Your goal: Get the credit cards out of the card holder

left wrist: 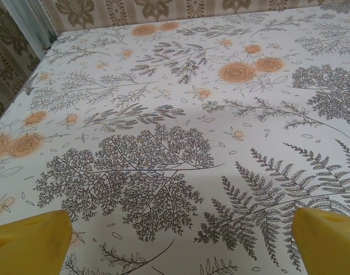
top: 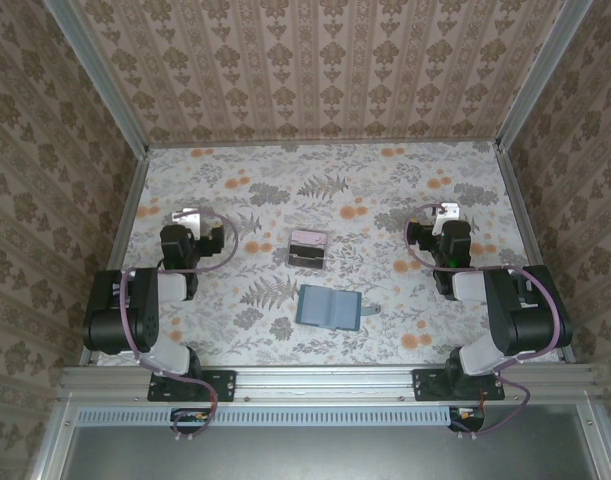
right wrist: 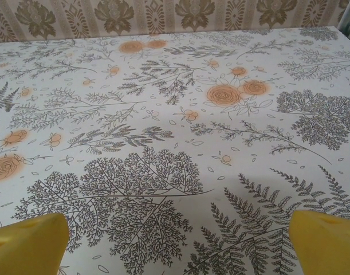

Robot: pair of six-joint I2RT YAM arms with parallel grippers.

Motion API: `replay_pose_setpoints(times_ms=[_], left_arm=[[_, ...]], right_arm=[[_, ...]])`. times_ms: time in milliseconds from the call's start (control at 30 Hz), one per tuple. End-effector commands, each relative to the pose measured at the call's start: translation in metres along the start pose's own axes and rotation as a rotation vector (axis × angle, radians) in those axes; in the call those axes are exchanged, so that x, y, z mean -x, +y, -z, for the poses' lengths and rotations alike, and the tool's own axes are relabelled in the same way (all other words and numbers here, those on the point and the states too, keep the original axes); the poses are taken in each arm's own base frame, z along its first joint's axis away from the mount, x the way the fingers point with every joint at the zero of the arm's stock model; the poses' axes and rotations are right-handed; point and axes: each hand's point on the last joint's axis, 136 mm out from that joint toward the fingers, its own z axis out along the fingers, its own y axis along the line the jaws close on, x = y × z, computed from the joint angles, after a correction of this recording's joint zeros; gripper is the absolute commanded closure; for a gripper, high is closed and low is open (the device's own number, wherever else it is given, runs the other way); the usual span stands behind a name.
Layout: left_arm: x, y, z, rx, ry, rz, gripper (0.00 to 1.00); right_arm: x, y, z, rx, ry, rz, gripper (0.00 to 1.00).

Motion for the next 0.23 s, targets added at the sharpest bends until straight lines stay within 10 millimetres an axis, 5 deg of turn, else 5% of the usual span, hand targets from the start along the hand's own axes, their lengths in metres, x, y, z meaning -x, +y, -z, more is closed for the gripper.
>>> replay_pose_setpoints(times_ms=[0, 200], left_arm=[[0.008, -0.0009, 0.0007, 0.006, -0.036, -0.017, 0.0], [0.0073, -0.0004, 0.0008, 0.007, -0.035, -0.016, 0.0]], right_arm=[[0.0035, 0.0067, -0.0023, 0.026, -0.013, 0.024, 0.0], [0.0044, 0.0061, -0.0002, 0.031, -0.021, 0.019, 0.0]])
